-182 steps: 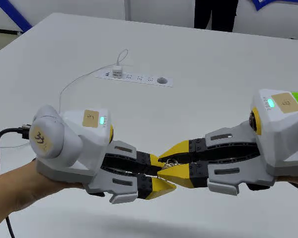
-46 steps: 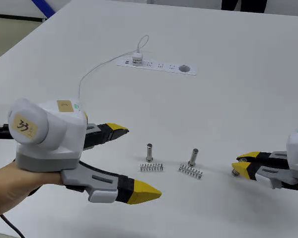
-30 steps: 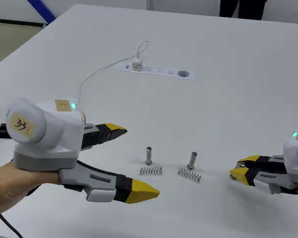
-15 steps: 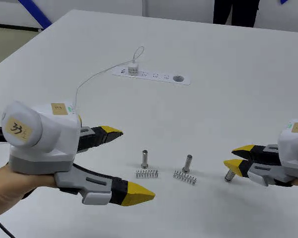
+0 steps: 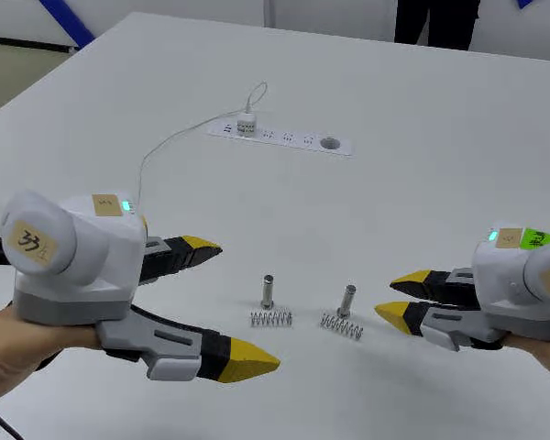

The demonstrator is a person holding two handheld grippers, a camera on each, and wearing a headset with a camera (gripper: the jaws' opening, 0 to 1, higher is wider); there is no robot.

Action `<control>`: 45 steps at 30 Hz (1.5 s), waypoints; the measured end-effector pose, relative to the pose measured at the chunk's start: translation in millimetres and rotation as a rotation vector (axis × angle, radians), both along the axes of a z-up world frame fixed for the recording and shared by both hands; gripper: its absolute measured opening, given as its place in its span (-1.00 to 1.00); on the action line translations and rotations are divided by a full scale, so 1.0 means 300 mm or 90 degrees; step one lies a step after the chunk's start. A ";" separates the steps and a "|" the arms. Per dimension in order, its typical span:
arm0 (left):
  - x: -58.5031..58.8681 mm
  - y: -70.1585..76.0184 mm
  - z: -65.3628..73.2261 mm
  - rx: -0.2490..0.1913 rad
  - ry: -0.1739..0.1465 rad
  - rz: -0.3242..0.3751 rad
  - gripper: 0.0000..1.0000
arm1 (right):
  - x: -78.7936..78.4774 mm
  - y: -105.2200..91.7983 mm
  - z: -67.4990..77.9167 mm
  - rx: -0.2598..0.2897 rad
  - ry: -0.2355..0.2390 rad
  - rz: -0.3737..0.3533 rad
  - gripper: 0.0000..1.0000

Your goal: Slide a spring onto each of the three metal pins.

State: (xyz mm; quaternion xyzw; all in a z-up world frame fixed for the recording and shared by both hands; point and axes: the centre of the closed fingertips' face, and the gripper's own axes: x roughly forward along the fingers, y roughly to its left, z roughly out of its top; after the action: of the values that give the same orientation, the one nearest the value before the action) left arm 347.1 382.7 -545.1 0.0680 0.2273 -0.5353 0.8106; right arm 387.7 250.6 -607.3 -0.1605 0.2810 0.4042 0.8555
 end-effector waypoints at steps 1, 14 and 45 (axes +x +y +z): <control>0.002 0.000 0.001 -0.001 -0.001 0.000 0.81 | -0.004 0.005 -0.012 -0.005 0.003 0.005 -0.58; 0.009 0.002 -0.020 0.001 0.008 0.000 0.81 | -0.035 0.051 -0.117 -0.009 0.062 0.014 -0.54; 0.020 0.027 -0.056 0.008 0.028 0.011 0.80 | -0.005 0.082 -0.226 -0.031 0.079 0.012 -0.64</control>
State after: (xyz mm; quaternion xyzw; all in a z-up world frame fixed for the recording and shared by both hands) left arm 353.1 390.8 -562.0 0.0593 0.2490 -0.5281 0.8097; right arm 386.3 275.2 -675.2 -0.1582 0.3418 0.4149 0.8283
